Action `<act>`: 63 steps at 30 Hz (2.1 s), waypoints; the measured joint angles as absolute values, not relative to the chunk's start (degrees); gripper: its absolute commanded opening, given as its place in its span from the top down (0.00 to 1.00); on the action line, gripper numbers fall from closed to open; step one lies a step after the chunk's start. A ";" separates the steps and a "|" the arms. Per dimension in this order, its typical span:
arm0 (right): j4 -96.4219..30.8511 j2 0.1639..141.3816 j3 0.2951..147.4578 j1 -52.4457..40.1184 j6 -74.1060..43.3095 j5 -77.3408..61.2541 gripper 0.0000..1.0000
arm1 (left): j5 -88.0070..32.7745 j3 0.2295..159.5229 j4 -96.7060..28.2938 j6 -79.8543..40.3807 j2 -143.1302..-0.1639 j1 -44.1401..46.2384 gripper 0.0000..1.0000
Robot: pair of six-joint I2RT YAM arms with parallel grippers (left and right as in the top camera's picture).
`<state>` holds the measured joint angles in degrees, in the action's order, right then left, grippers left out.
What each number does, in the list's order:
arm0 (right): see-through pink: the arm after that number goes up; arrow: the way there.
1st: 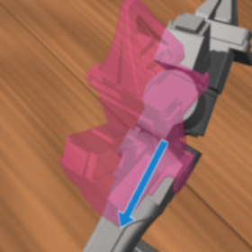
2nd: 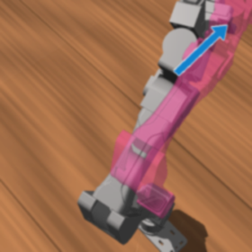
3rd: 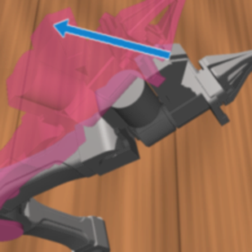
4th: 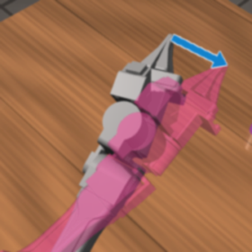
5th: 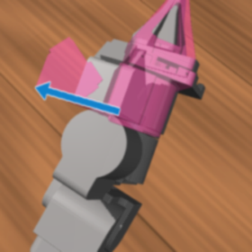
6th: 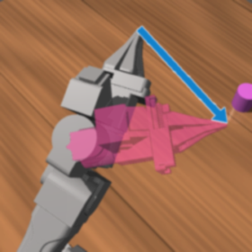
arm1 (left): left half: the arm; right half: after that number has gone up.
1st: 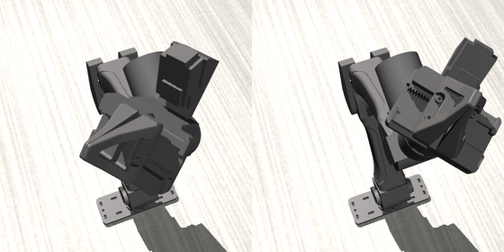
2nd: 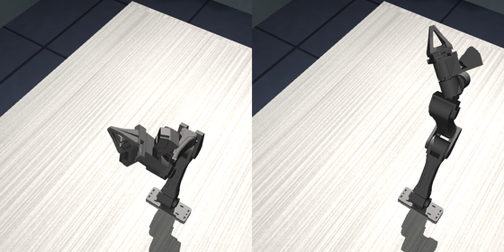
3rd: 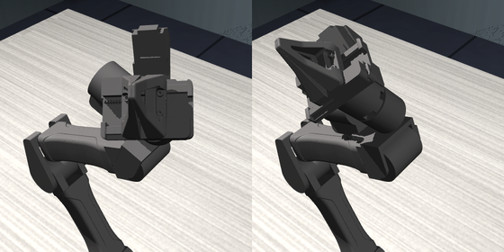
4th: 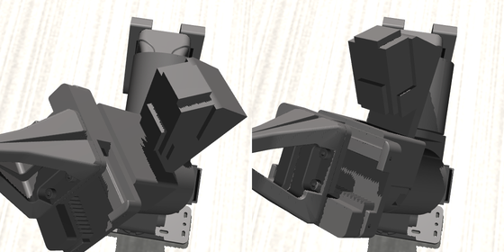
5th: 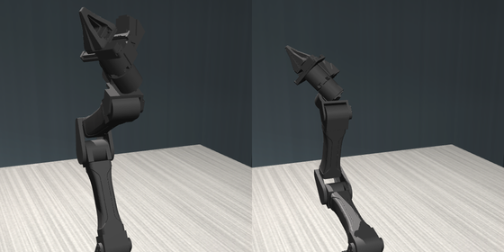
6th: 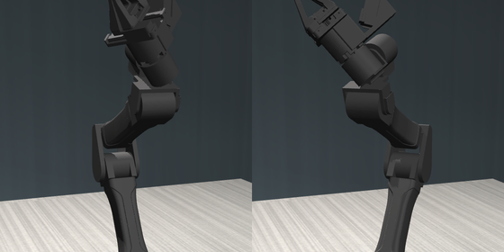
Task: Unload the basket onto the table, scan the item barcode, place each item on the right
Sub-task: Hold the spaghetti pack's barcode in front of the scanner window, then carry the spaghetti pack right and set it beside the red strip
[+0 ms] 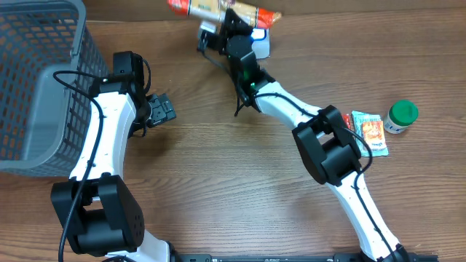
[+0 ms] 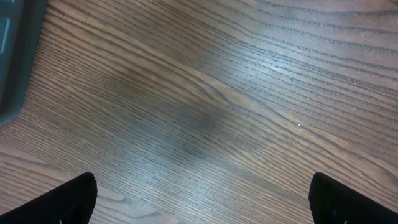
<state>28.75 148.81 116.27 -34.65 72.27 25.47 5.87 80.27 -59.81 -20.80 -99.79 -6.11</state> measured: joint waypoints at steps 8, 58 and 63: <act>25.89 151.28 116.27 -34.63 75.83 26.13 0.97 | 5.87 80.27 -59.79 -20.80 -99.79 -6.11 0.00; -75.99 120.44 106.45 -38.92 -16.45 24.08 0.96 | 5.87 80.27 -59.79 -20.80 -99.79 -6.11 0.00; -75.42 120.46 99.57 -37.28 -19.22 21.96 0.96 | 5.87 80.27 -59.79 -20.80 -99.79 -6.11 0.00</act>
